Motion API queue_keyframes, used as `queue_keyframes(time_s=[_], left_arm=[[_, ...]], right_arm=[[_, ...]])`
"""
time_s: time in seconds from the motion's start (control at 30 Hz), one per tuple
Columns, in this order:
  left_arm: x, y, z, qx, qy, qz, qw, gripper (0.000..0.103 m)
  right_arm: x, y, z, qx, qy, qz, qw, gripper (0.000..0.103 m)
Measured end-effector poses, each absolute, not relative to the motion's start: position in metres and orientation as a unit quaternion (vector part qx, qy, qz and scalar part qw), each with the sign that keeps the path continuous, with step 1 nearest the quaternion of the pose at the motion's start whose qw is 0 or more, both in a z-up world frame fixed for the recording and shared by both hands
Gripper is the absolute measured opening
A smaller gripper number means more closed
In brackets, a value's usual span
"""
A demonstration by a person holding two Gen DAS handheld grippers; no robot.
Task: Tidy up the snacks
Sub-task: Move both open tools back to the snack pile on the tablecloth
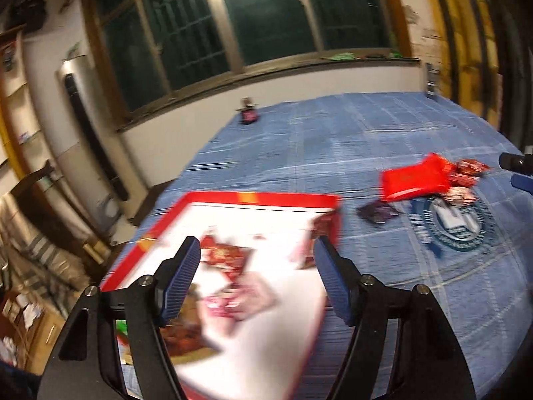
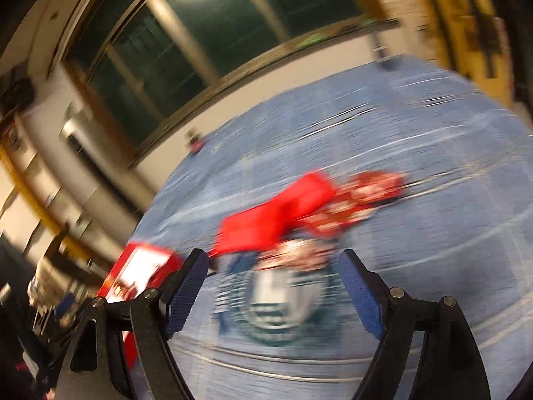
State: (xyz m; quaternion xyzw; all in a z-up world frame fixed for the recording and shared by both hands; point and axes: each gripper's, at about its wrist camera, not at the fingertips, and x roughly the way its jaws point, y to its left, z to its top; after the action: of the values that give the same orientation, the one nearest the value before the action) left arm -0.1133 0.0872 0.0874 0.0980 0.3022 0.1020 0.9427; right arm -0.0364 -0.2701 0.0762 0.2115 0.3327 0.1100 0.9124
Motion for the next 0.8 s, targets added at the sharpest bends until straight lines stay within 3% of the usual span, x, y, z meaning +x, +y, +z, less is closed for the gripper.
queue_keyframes(time_s=[0.23, 0.8], left_arm=[[-0.111, 0.051, 0.082, 0.111, 0.336, 0.064, 0.933, 0.070], [-0.117, 0.009, 0.047, 0.119, 0.409, -0.015, 0.905, 0.070]], right_arm=[[-0.042, -0.335, 0.059, 0.284, 0.324, 0.049, 0.901, 0.084], [-0.034, -0.325, 0.046, 0.252, 0.358, 0.024, 0.899, 0.084]])
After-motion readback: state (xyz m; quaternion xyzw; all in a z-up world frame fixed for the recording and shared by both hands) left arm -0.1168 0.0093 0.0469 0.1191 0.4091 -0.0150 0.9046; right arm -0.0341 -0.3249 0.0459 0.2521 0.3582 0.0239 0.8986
